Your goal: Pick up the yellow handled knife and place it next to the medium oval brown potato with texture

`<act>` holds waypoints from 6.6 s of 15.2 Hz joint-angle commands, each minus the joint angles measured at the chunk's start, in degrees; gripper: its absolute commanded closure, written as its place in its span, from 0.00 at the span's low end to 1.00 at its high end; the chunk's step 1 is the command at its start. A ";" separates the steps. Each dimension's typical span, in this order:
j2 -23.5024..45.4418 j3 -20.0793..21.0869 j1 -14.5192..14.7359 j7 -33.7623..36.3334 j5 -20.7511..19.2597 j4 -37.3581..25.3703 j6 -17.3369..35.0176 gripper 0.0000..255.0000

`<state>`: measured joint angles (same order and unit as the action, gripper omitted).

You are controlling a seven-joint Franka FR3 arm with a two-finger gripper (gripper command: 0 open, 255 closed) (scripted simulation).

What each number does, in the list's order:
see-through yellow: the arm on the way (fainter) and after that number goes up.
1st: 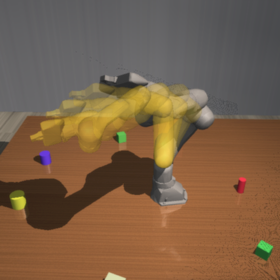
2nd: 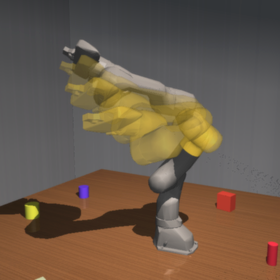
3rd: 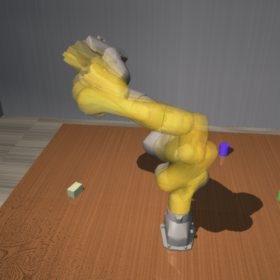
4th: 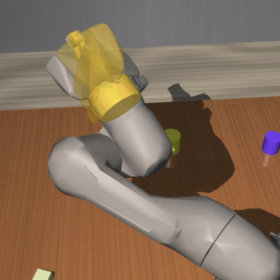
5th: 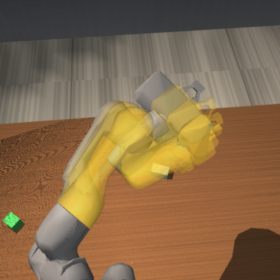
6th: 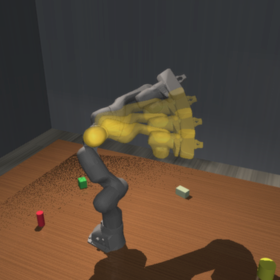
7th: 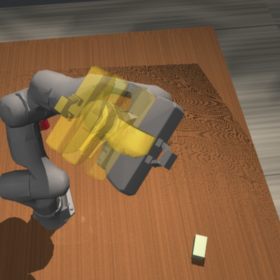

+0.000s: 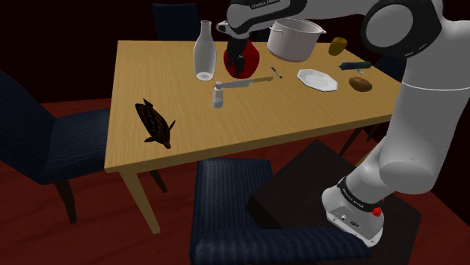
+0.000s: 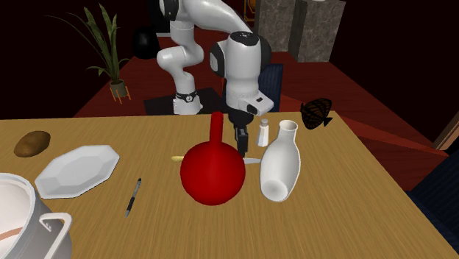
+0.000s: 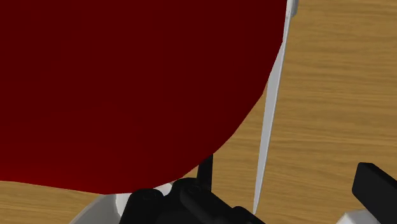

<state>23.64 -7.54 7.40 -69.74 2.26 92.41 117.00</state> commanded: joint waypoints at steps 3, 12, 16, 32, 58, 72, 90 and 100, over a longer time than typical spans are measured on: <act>3.57 -0.57 -1.09 -0.26 -0.12 1.71 1.83 0.00; 3.72 -0.11 -1.48 -0.13 -0.33 1.91 2.21 0.00; 4.37 0.14 -0.73 0.76 -0.41 5.28 6.23 1.00; 0.88 -0.33 -1.37 -0.04 -0.71 -1.70 -4.22 1.00; -17.20 -4.30 -5.98 -8.28 -3.15 11.45 -8.76 1.00; -31.66 -12.34 -13.87 -22.17 -7.99 28.17 -5.32 1.00; -35.57 -27.34 -24.60 -45.58 -12.77 30.65 -4.15 1.00; -31.55 -32.68 -26.99 -53.69 -11.21 30.66 0.12 1.00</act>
<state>-8.05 -40.18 -19.60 -123.45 -9.01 122.54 116.46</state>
